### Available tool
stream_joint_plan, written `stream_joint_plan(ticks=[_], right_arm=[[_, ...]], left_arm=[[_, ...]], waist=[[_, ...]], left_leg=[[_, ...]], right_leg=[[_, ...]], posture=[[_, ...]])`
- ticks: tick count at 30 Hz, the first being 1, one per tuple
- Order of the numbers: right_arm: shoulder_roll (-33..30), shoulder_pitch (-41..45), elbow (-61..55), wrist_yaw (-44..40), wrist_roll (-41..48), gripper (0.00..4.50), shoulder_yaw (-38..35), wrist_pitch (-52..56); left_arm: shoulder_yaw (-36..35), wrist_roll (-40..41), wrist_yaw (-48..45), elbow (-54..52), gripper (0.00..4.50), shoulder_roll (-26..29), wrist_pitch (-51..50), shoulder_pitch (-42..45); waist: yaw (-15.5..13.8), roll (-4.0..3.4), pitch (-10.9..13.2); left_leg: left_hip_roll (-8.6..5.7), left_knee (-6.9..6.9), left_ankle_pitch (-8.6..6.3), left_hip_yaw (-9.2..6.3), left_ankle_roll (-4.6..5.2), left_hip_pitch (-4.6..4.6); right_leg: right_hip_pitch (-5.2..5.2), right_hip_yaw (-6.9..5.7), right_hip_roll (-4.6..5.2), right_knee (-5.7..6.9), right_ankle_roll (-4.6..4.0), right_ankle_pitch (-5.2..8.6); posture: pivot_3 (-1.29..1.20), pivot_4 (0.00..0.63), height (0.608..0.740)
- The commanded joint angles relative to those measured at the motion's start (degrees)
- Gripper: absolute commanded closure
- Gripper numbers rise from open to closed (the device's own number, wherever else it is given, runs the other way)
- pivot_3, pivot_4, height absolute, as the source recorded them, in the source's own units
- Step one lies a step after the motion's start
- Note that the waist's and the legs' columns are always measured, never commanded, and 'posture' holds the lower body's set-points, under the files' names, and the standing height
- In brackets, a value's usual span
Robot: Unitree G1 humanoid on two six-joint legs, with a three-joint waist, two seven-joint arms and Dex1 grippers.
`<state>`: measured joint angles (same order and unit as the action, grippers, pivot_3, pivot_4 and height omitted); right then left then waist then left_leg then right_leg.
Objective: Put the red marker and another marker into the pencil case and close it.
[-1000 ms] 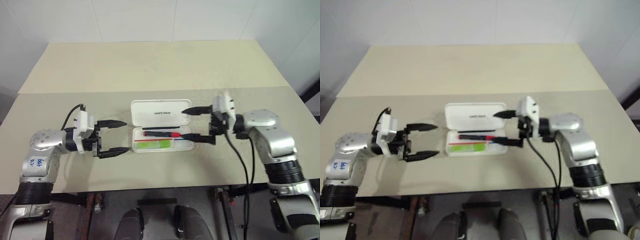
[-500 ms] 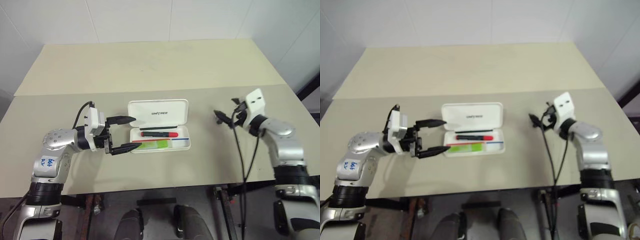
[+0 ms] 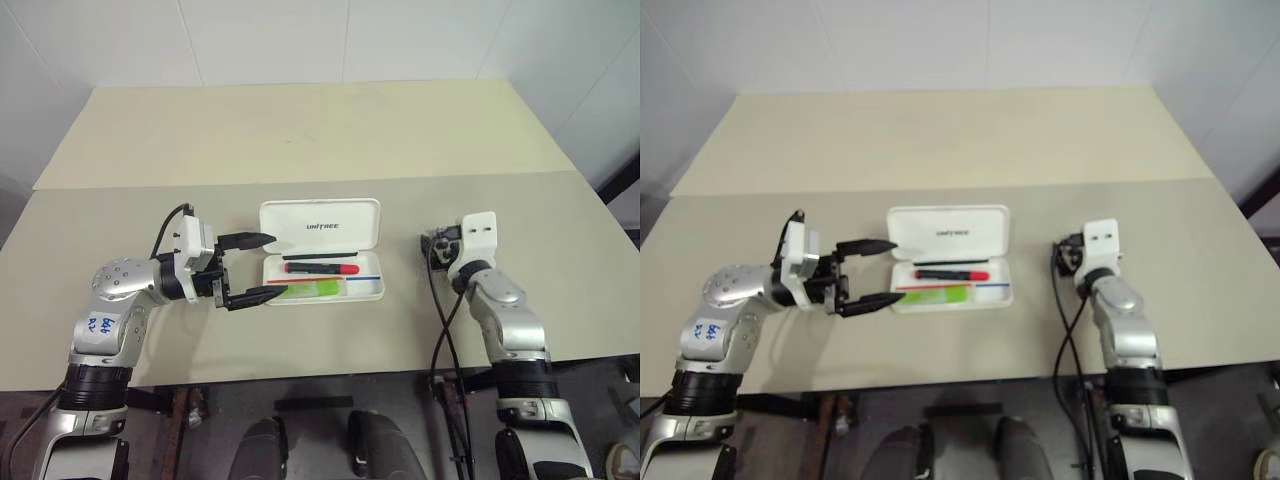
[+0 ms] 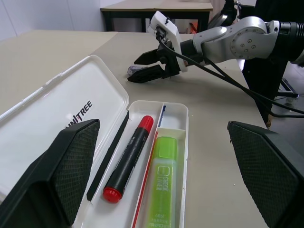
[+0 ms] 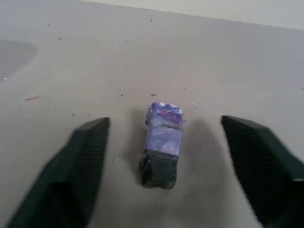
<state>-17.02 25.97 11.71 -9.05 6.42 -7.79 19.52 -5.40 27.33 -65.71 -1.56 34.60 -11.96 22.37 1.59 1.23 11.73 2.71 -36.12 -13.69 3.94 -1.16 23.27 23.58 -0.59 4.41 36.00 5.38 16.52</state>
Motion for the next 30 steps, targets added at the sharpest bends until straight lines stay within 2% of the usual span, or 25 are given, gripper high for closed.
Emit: stream_joint_plan(ticks=[1, 5, 7, 11, 14, 18, 20, 25, 30], right_arm=[[-0.09, -1.06, -0.32, 1.54, -0.72, 2.1, -1.07, -0.54], [-0.38, -0.2, -0.26, 0.79, 0.01, 3.56, -1.05, -0.35], [-1.23, 0.47, -0.6, -0.47, 0.28, 4.12, -0.84, -0.13], [-5.09, 2.42, -1.71, -7.86, 2.89, 4.12, -0.74, 1.52], [-7.36, 4.8, -4.17, -13.73, 8.39, 4.12, -2.58, 5.73], [-13.53, 4.66, -11.74, -30.73, 14.66, 4.12, 1.21, 7.06], [-15.4, 3.94, -13.73, -35.5, 16.08, 4.12, 2.59, 6.79], [-19.35, 1.68, -17.47, -52.55, 17.56, 4.12, 9.85, 1.62], [-18.18, 4.0, -11.89, -59.3, 14.12, 4.12, 15.21, -6.0]], left_arm=[[-0.68, 0.78, 0.13, -1.05, 0.0, 0.3, 0.78, 1.21], [-0.55, 0.61, 0.18, -0.7, 0.0, 0.07, 1.13, 1.41], [-0.42, 0.45, 0.24, -0.31, 0.0, -0.2, 1.48, 1.67], [-0.25, 0.26, 0.15, 0.22, 0.0, -0.55, 2.14, 1.76], [-0.27, 0.18, -0.54, 0.76, 0.0, -0.36, 2.75, 1.37], [-0.59, 0.12, -1.37, 1.5, 0.0, 0.2, 3.55, 0.71], [-0.66, 0.04, -1.56, 1.91, 0.0, 0.35, 3.91, 0.56], [-0.92, -0.23, -1.77, 2.5, 0.0, 0.66, 4.39, 0.05], [-0.94, -0.21, -1.7, 2.37, 0.0, 0.8, 4.35, -0.13]], waist=[[-0.05, 0.0, 0.0], [0.02, 0.0, 0.0], [0.01, 0.0, 0.0], [0.04, 0.0, 0.0], [0.05, 0.0, 0.0], [0.12, -0.01, 0.0], [0.1, 0.0, 0.0], [-0.01, 0.0, 0.0], [0.01, 0.01, 0.01]], left_leg=[[-0.01, 0.0, 0.01, 0.0, 0.01, 0.0], [-0.02, 0.01, 0.01, 0.0, 0.03, 0.01], [-0.01, 0.02, 0.01, 0.0, 0.03, 0.0], [-0.02, 0.02, 0.01, 0.02, 0.03, 0.0], [-0.02, 0.03, 0.01, 0.03, 0.05, 0.01], [0.01, 0.1, 0.01, 0.02, 0.04, 0.0], [0.03, 0.11, 0.0, 0.02, 0.04, 0.01], [0.01, 0.07, -0.03, 0.03, 0.07, 0.02], [0.0, -0.03, -0.03, 0.03, 0.07, 0.01]], right_leg=[[-0.01, 0.0, 0.01, 0.0, 0.01, -0.01], [-0.01, 0.03, 0.02, -0.03, 0.05, -0.03], [0.0, 0.02, 0.0, -0.02, 0.05, -0.03], [0.0, 0.03, 0.0, -0.03, 0.05, -0.03], [0.01, 0.04, 0.0, -0.05, 0.05, -0.03], [0.03, 0.02, -0.05, -0.05, 0.05, -0.02], [0.03, 0.01, -0.08, -0.11, 0.05, -0.02], [0.0, 0.0, -0.06, -0.15, 0.05, -0.02], [-0.01, 0.0, -0.05, -0.12, 0.07, -0.04]], posture=[[0.0, 0.15, 0.74], [0.0, 0.15, 0.74], [0.0, 0.15, 0.74], [0.0, 0.15, 0.74], [0.0, 0.15, 0.74], [0.0, 0.15, 0.74], [0.0, 0.15, 0.74], [0.0, 0.15, 0.74], [0.0, 0.15, 0.74]])
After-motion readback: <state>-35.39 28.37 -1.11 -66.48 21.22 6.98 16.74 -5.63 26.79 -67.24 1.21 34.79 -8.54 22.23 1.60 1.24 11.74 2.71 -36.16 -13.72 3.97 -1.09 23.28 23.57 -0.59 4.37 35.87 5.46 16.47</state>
